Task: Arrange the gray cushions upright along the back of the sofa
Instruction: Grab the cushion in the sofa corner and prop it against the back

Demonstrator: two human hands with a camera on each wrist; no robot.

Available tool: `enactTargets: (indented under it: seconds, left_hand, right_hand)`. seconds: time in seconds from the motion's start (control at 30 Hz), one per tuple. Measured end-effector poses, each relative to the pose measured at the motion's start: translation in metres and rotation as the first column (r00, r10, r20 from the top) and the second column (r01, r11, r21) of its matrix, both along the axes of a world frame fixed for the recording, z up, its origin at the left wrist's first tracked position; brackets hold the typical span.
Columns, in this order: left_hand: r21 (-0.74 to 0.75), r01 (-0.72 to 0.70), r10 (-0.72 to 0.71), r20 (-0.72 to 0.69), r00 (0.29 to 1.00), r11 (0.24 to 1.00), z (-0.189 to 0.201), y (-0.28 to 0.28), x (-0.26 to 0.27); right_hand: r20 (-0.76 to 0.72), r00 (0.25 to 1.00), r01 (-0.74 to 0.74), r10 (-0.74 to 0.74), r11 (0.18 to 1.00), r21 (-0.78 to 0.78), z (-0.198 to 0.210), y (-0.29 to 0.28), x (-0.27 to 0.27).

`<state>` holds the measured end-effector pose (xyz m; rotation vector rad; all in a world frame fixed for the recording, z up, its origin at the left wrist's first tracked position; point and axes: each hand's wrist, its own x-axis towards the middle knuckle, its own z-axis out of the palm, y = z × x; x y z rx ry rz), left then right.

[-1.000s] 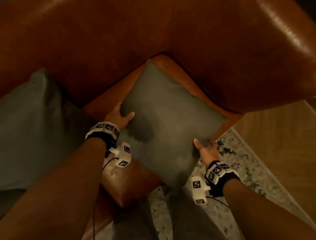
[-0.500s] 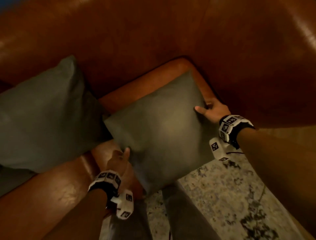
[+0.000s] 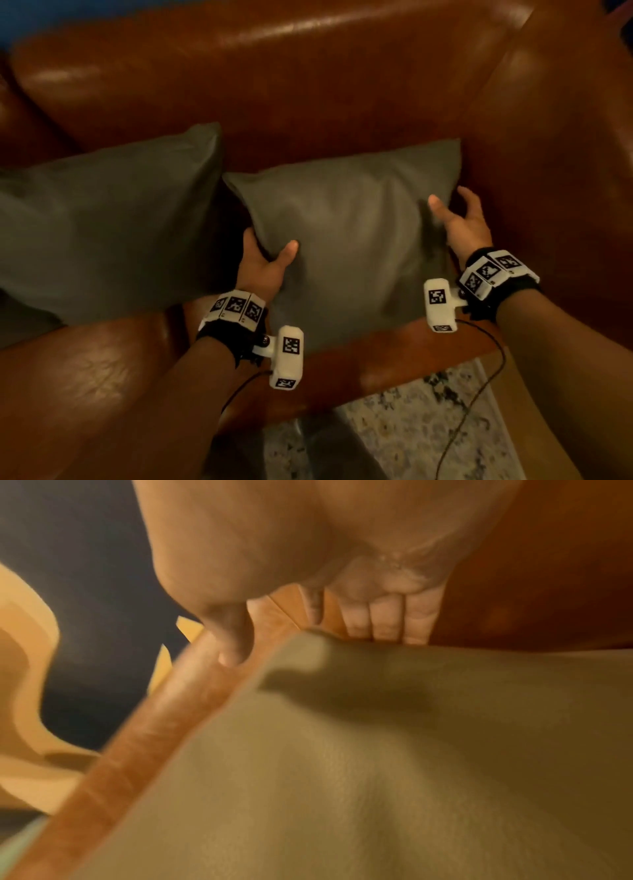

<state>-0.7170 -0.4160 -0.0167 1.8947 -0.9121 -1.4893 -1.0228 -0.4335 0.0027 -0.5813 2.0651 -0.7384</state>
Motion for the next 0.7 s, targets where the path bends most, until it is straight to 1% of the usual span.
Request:
enactTargets:
  seconds: [0.03, 0.1, 0.17, 0.2, 0.23, 0.3, 0.33, 0.4, 0.47, 0.5, 0.57, 0.6, 0.67, 0.7]
  left_hand:
    - [-0.069, 0.013, -0.013, 0.005, 1.000, 0.998, 0.007, -0.007, 0.001]
    - [-0.160, 0.006, -0.007, -0.001, 1.000, 0.987, 0.015, -0.020, 0.005]
    - [-0.205, -0.009, 0.015, 0.025, 1.000, 0.979, 0.020, -0.032, 0.012]
    - [-0.215, -0.016, 0.027, 0.051, 0.998, 0.977, 0.021, -0.038, 0.016]
    - [-0.214, -0.022, 0.039, 0.075, 0.996, 0.977, 0.020, -0.044, 0.019]
    - [-0.136, -0.030, 0.047, 0.124, 0.991, 0.990, 0.017, -0.057, 0.023]
    - [-0.089, -0.023, 0.036, 0.136, 0.990, 0.996, 0.016, -0.062, 0.023]
    - [-0.041, -0.003, 0.009, 0.141, 0.990, 0.999, 0.015, -0.070, 0.025]
    - [-0.053, 0.005, 0.002, 0.143, 0.990, 0.999, 0.013, -0.073, 0.028]
    - [-0.079, 0.011, 0.001, 0.154, 0.988, 0.997, 0.013, -0.074, 0.028]
    - [-0.085, 0.018, -0.003, 0.176, 0.984, 0.996, 0.011, -0.076, 0.027]
    - [-0.063, 0.017, -0.005, 0.180, 0.984, 0.998, 0.009, -0.076, 0.026]
    - [-0.034, 0.001, 0.005, 0.160, 0.987, 0.999, 0.000, -0.076, 0.027]
    - [-0.040, -0.014, 0.019, 0.136, 0.991, 0.999, -0.009, -0.078, 0.030]
  right_hand:
    - [0.014, 1.000, 0.028, -0.027, 0.997, -0.067, 0.004, -0.007, 0.001]
    - [0.079, 0.995, 0.079, -0.065, 0.976, -0.201, 0.013, -0.020, 0.006]
    - [0.115, 0.992, 0.078, -0.048, 0.958, -0.275, 0.018, -0.034, 0.014]
    - [0.114, 0.993, 0.048, -0.016, 0.958, -0.283, 0.017, -0.041, 0.020]
    - [0.101, 0.994, -0.003, 0.031, 0.962, -0.272, 0.014, -0.048, 0.025]
    - [0.069, 0.984, -0.143, 0.163, 0.962, -0.231, 0.010, -0.060, 0.037]
    - [0.065, 0.976, -0.189, 0.208, 0.956, -0.224, 0.007, -0.065, 0.040]
    - [0.060, 0.979, -0.178, 0.197, 0.957, -0.228, 0.009, -0.073, 0.043]
    - [0.005, 0.991, -0.129, 0.133, 0.968, -0.214, 0.016, -0.079, 0.043]
    - [-0.034, 0.991, -0.137, 0.133, 0.970, -0.200, 0.019, -0.081, 0.043]
    - [-0.120, 0.970, -0.230, 0.213, 0.961, -0.153, 0.024, -0.084, 0.046]
    - [-0.150, 0.950, -0.289, 0.273, 0.953, -0.096, 0.024, -0.084, 0.049]
    - [-0.141, 0.924, -0.359, 0.356, 0.933, 0.002, 0.022, -0.080, 0.053]
    - [-0.111, 0.919, -0.380, 0.379, 0.925, 0.014, 0.020, -0.077, 0.054]
